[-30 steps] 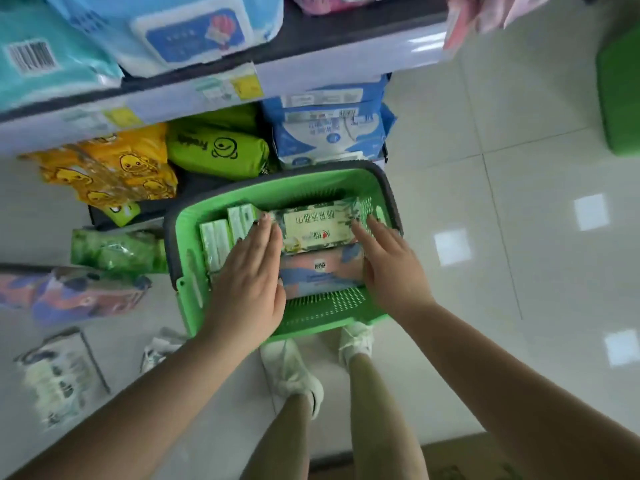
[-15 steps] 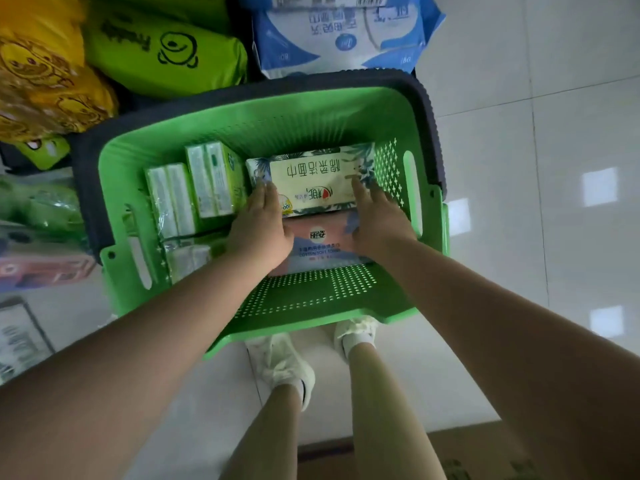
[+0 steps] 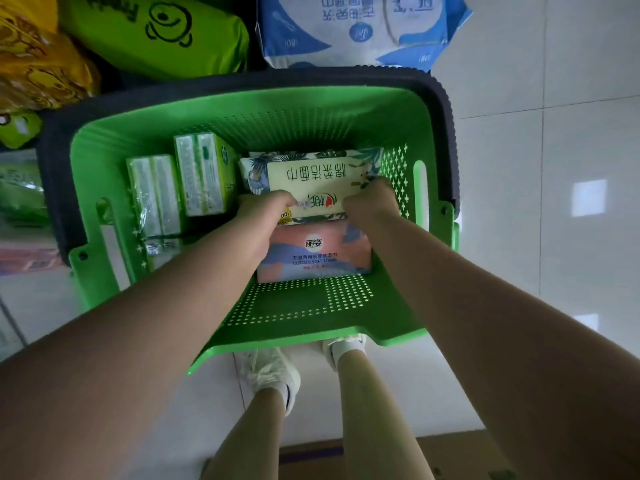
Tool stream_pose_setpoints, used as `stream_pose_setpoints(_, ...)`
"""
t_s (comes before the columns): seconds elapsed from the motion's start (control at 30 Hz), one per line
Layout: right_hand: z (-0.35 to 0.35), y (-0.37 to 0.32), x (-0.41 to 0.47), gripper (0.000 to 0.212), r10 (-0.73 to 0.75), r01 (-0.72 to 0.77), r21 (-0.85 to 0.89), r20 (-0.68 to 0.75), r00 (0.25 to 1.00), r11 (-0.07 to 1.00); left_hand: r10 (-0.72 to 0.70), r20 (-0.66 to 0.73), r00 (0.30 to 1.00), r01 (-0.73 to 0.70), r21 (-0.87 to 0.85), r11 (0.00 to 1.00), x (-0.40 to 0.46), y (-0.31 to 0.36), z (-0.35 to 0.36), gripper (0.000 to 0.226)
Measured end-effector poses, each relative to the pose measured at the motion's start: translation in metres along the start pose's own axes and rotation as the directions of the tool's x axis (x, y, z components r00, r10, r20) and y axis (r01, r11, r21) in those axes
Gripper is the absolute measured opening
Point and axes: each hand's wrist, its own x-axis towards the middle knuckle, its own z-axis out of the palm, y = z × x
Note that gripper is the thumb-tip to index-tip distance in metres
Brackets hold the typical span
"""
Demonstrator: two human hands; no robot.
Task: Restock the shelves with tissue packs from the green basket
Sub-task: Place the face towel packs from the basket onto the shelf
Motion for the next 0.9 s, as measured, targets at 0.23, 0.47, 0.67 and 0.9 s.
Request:
stream_pose_setpoints(0.23, -0.016, -0.002, -0.058, 0.056, -0.109, 0.059, -0.172, -0.298, 0.948, 0.983, 0.092, -0.086, 0.992, -0.081, 0.128, 0.988, -0.069, -0.001, -0.026, 0.067)
stream_pose_setpoints(0.47, -0.034, -0.002, -0.107, 0.061, 0.121, -0.086, 0.147, -0.248, 0.961, 0.985, 0.643, -0.204, 0.738, -0.459, 0.546, 0.701, -0.149, 0.017, -0.069, 0.064)
stream_pose_setpoints(0.67, -0.056, -0.007, -0.165, 0.045, 0.034, 0.085, 0.374, -0.302, 0.953, 0.923, 0.76, -0.205, 0.617, -0.634, 0.443, 0.634, -0.205, 0.047, -0.088, 0.04)
stream_pose_setpoints(0.9, -0.099, -0.044, -0.237, 0.044, -0.125, 0.366, 0.434, -0.491, 0.862, 0.823, 0.872, -0.181, 0.455, -0.759, 0.434, 0.486, -0.281, 0.073, -0.126, 0.049)
